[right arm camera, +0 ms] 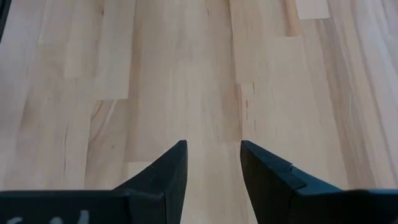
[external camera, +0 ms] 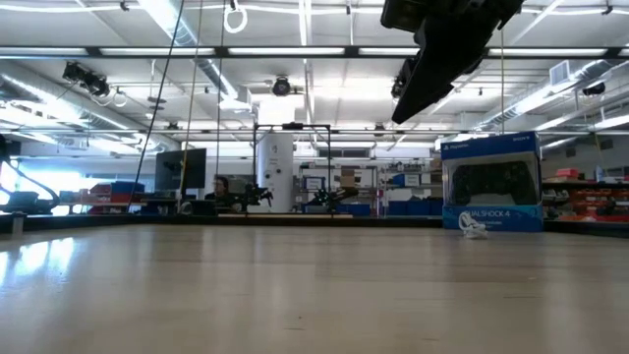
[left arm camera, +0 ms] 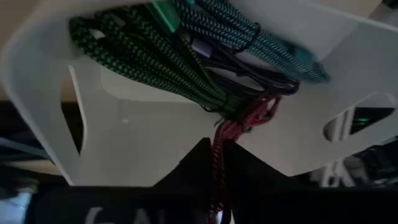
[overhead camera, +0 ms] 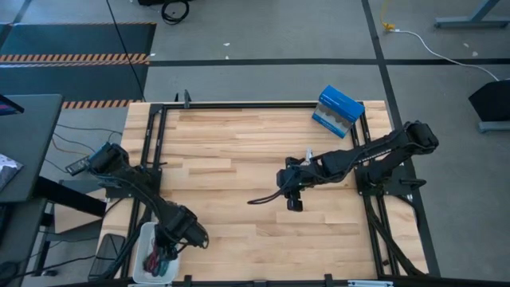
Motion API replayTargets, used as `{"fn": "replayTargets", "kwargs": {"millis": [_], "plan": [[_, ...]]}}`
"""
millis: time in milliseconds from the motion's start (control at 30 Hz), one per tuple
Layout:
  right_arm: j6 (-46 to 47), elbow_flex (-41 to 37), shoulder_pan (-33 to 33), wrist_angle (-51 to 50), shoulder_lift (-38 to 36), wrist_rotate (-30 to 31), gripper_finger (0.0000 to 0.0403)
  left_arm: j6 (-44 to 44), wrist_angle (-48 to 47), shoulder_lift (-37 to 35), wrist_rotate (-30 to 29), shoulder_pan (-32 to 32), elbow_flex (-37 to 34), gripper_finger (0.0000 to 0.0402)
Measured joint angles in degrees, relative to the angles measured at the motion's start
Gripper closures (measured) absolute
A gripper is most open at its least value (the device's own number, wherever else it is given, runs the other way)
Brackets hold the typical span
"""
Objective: Pick and place USB-C Cables
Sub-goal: Put the pink charger cable into the white bin
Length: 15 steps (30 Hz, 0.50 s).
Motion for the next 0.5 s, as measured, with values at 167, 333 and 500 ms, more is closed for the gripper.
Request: {"fn": "replayTargets", "kwargs": {"millis": [167, 333, 500], "plan": [[0.52, 0.01, 1.31, 0.17, 0.0, 0.04, 0.0247, 1.89, -0.11, 0.0, -0.61, -0.22, 0.0, 0.0328], [0.45, -0.01, 2.06, 0.17, 0.0, 0.04, 0.0247, 2.8, -1.39, 0.0, -4.25, -0.22, 0.0, 0.0324], [-3.12, -0.01, 2.06, 0.15, 0.0, 0.07, 0.0247, -0.8, -4.82, 0.0, -9.03, -0.45, 0.06, 0.0323]]}}
